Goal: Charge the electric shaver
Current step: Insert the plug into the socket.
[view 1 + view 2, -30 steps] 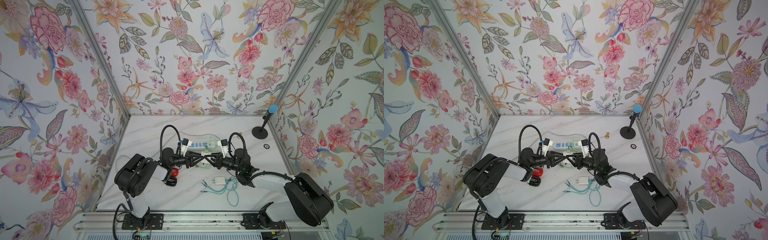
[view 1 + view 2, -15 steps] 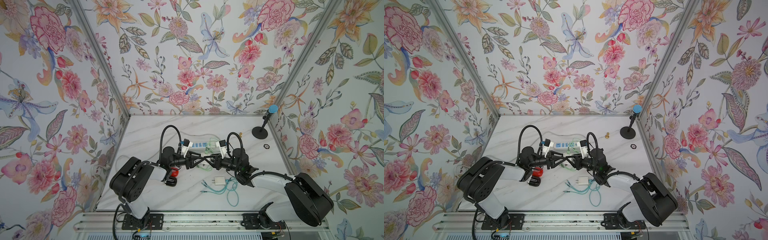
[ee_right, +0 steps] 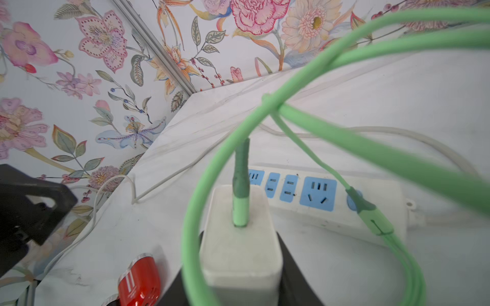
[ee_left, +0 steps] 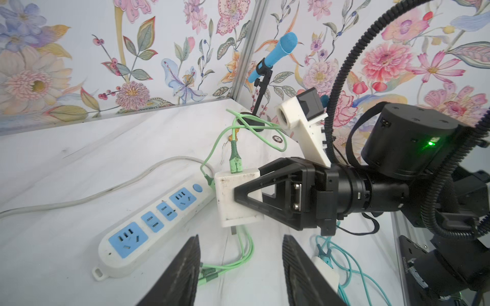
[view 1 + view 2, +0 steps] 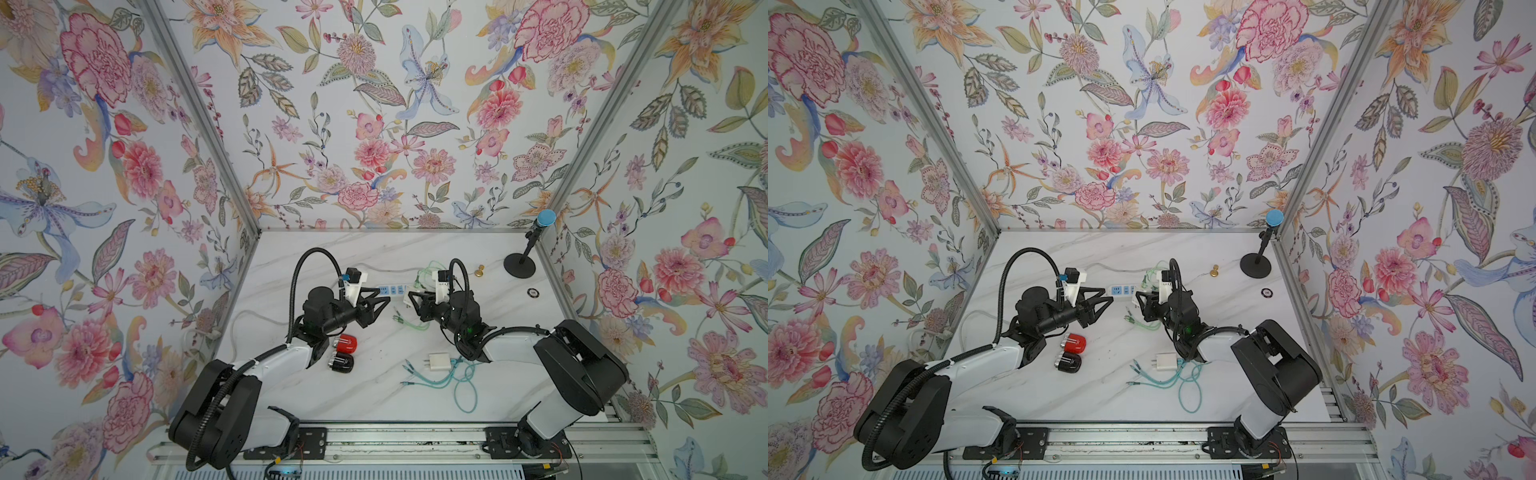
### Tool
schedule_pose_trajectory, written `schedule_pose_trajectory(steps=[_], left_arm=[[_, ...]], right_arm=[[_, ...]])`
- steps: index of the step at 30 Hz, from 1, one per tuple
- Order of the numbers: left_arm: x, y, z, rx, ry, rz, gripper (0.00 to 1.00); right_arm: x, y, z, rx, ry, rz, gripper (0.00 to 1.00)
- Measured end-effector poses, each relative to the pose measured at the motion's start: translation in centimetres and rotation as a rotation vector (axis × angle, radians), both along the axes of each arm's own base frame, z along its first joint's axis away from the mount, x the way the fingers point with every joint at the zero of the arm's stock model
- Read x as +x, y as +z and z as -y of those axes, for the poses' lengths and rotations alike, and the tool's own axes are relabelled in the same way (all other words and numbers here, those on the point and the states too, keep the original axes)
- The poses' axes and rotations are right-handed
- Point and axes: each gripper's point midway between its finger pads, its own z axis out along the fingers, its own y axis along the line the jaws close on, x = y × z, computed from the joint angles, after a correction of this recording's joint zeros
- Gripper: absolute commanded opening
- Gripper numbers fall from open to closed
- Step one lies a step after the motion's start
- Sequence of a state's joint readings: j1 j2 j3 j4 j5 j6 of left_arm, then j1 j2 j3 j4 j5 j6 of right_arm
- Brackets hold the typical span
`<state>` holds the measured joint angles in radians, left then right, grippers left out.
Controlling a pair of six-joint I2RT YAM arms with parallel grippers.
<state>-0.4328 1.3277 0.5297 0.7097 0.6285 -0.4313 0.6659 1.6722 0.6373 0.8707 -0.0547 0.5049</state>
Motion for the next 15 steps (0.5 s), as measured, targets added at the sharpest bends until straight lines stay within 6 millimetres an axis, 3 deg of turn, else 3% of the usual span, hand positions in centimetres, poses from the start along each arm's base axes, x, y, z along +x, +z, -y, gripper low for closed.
schedule_pose_trajectory(steps=[5, 15], left_arm=[[0.5, -0.9, -1.7, 0.044, 0.107, -0.017, 0.52], [1.0, -0.6, -3.9, 0.076, 0.222, 0.006, 0.52]], right_arm=[[1.5, -1.0, -1.1, -0.053, -0.059, 0.054, 0.04], [5.2, -0.2, -1.1, -0.140, -0.180, 0.159, 0.04]])
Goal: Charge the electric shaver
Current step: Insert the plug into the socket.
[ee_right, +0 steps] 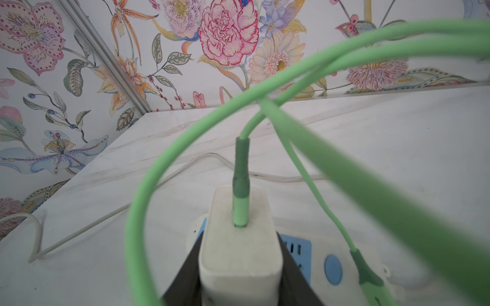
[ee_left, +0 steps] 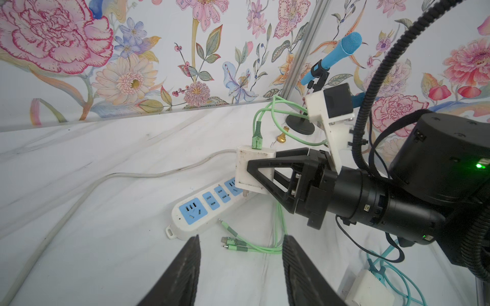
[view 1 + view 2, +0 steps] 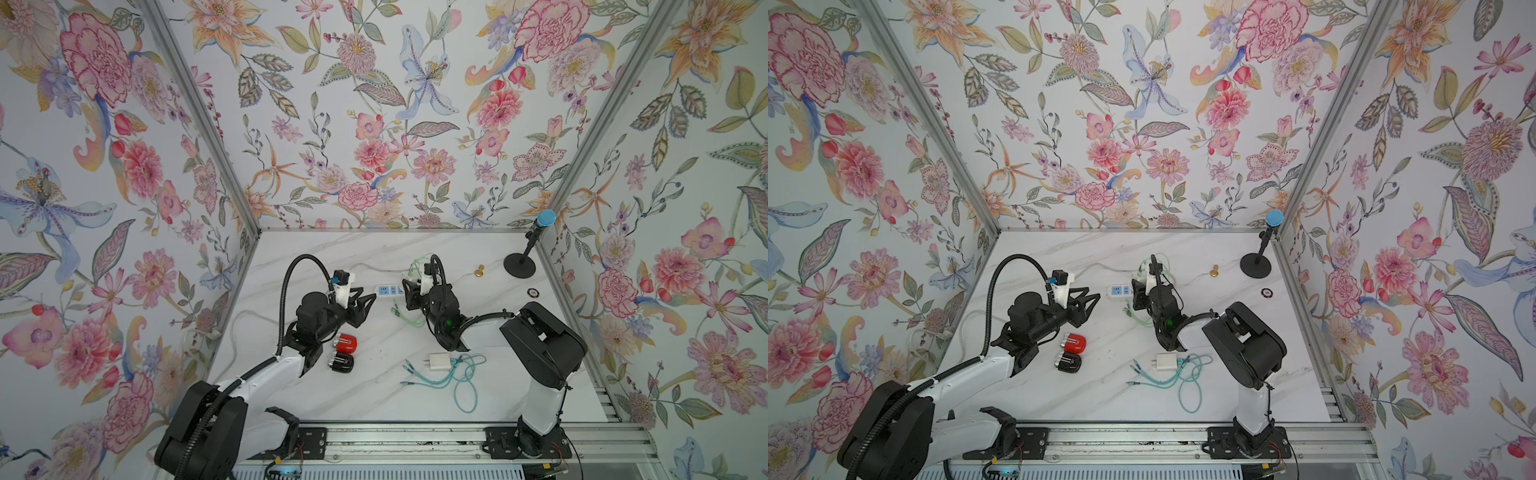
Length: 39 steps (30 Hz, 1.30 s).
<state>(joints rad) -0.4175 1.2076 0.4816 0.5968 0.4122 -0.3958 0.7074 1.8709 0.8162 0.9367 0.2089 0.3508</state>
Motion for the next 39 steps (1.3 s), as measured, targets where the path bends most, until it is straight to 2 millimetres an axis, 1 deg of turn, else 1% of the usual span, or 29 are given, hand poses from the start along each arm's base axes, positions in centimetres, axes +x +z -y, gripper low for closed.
schedule_pose_trajectory(steps=[4, 7, 10, 12, 15, 21, 26, 31, 39], left_arm=[[0.2, -0.5, -0.5, 0.012, 0.029, -0.012, 0.52], [0.5, -0.6, -0.9, 0.020, 0.059, -0.013, 0.52], [0.7, -0.2, -1.4, 0.021, 0.089, -0.002, 0.52], [0.9, 0.0, -1.8, 0.022, 0.109, 0.005, 0.52], [1.1, 0.2, -2.4, 0.023, 0.136, 0.011, 0.52], [1.1, 0.0, -3.1, 0.029, 0.168, 0.010, 0.52], [1.3, 0.0, -3.7, 0.030, 0.188, 0.010, 0.52], [1.4, 0.1, -3.7, 0.030, 0.189, 0.012, 0.52], [1.2, 0.5, -4.2, 0.024, 0.199, 0.023, 0.52]], right_arm=[[0.9, 0.0, 0.0, -0.023, -0.021, 0.017, 0.04], [1.3, -1.0, 0.4, -0.040, -0.034, 0.006, 0.04], [2.1, -2.3, 1.1, -0.068, -0.052, -0.013, 0.04], [2.7, -2.7, 1.5, -0.078, -0.063, -0.020, 0.04], [3.5, -2.8, 1.6, -0.079, -0.073, -0.019, 0.04], [4.9, -3.1, 1.9, -0.082, -0.081, -0.026, 0.04], [5.3, -3.5, 2.2, -0.102, -0.088, -0.056, 0.04], [5.6, -3.4, 1.5, -0.090, -0.070, -0.090, 0.04], [5.2, -3.9, 1.0, -0.082, -0.075, -0.128, 0.03]])
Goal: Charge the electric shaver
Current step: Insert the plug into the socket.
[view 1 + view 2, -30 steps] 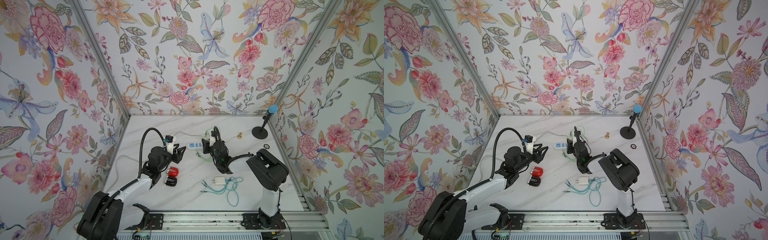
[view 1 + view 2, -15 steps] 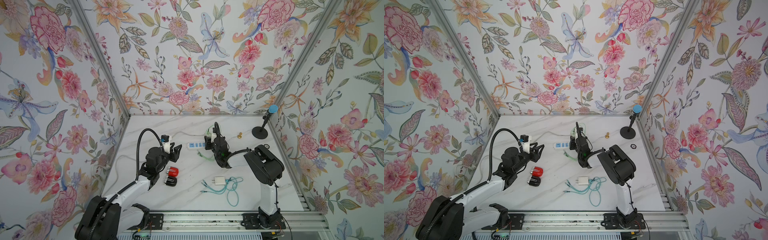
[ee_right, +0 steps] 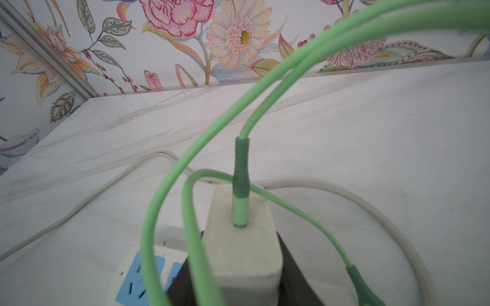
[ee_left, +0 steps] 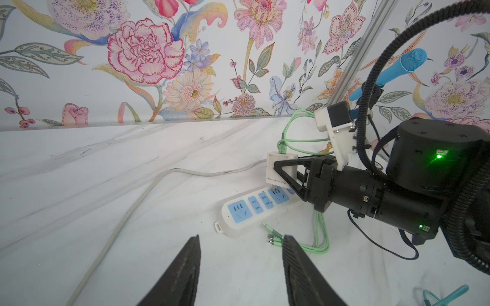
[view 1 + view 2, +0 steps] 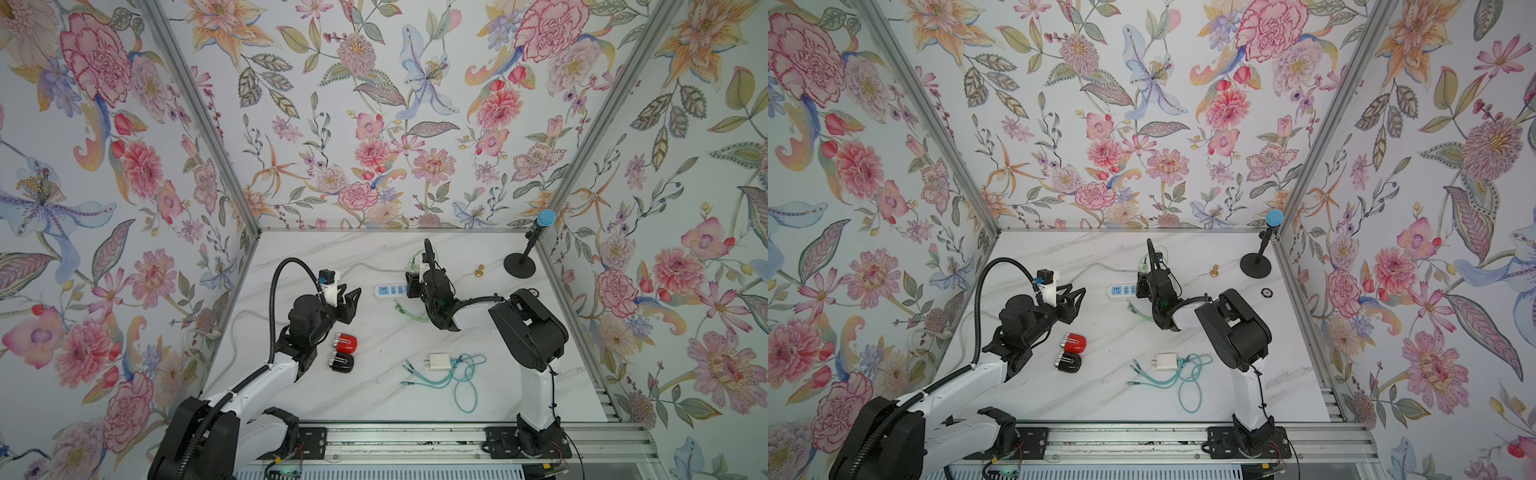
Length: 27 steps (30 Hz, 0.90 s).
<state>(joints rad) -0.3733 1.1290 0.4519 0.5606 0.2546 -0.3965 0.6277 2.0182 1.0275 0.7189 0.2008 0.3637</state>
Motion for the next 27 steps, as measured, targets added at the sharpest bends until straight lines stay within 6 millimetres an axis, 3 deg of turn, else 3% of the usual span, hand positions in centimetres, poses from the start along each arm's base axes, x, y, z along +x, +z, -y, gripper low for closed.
schedule_pose_trajectory(steps=[11, 27], left_arm=[[-0.1, -0.4, -0.1, 0.001, 0.002, -0.009, 0.52], [-0.3, -0.8, -0.2, 0.002, 0.001, -0.017, 0.52]], right_arm=[[-1.7, -0.4, -1.4, -0.024, -0.031, 0.005, 0.02], [-3.1, -0.3, -1.3, -0.022, -0.054, 0.067, 0.03]])
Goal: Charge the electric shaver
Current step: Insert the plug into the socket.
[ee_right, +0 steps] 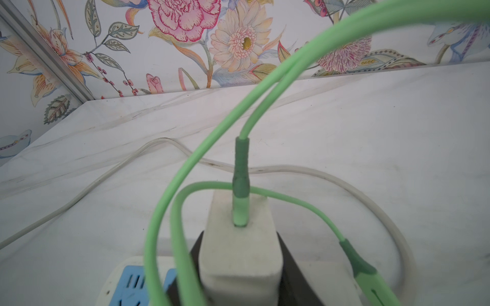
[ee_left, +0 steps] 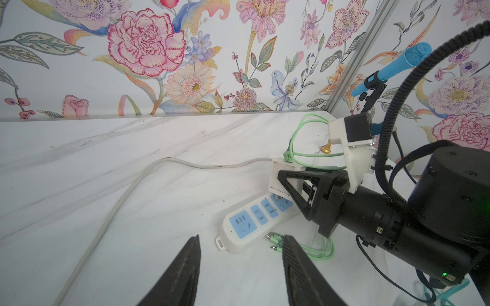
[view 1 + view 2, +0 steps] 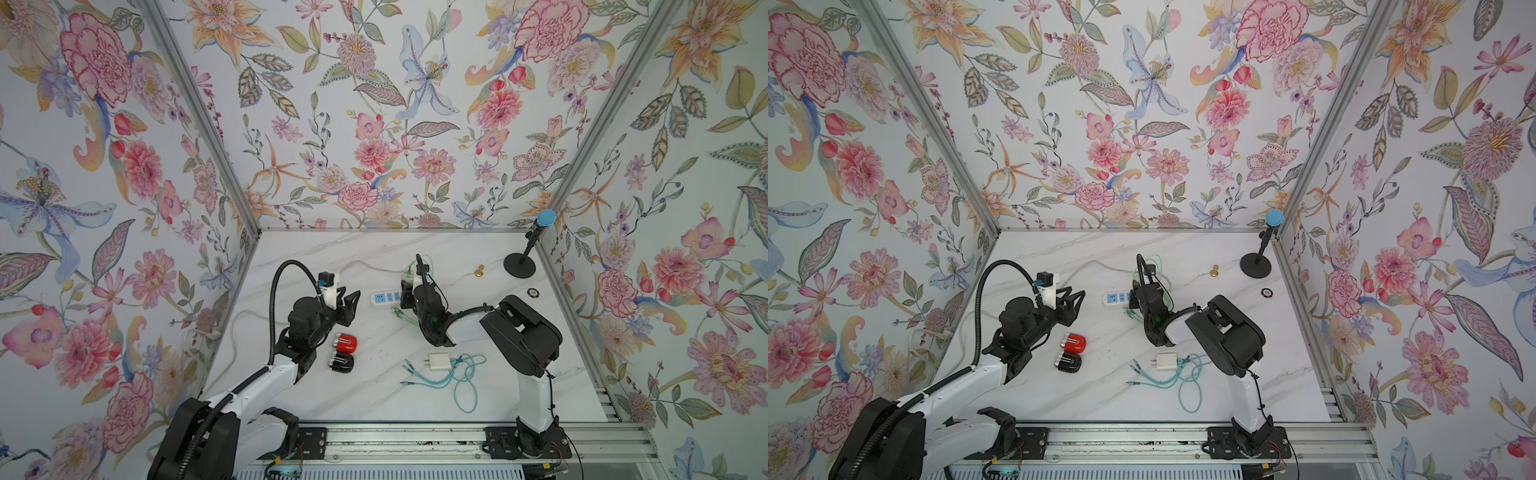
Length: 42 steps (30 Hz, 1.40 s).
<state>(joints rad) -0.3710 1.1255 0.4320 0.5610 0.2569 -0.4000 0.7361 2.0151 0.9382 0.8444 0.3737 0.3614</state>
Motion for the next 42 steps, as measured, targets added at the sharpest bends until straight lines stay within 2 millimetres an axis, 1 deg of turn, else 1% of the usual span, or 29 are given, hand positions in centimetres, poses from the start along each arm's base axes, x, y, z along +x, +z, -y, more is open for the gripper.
schedule_pose_trajectory(steps=[9, 15, 20, 26, 30, 34, 42], left_arm=[[-0.2, 0.2, -0.1, -0.002, 0.001, 0.007, 0.52], [-0.3, -0.3, -0.1, 0.001, 0.000, -0.002, 0.52], [-0.4, -0.4, -0.2, 0.002, 0.000, -0.004, 0.52], [-0.4, -0.4, -0.2, 0.002, 0.000, -0.005, 0.52], [-0.4, -0.4, -0.2, 0.002, 0.000, -0.005, 0.52], [-0.4, -0.4, -0.2, 0.002, 0.000, -0.005, 0.52], [-0.4, -0.4, -0.2, 0.002, 0.000, -0.005, 0.52]], right_arm=[[-0.4, 0.4, -0.4, -0.017, 0.051, -0.020, 0.03], [-0.7, 1.5, -0.5, -0.003, 0.087, -0.015, 0.03], [-0.9, 2.3, -0.2, 0.003, 0.089, -0.006, 0.02], [-1.2, 1.4, 0.2, -0.013, 0.082, -0.023, 0.02], [-1.0, 1.3, 0.3, -0.010, 0.070, -0.018, 0.02], [-1.0, 0.5, 0.4, -0.019, 0.064, -0.028, 0.02], [-0.6, 0.4, 0.4, 0.013, 0.054, -0.029, 0.03]])
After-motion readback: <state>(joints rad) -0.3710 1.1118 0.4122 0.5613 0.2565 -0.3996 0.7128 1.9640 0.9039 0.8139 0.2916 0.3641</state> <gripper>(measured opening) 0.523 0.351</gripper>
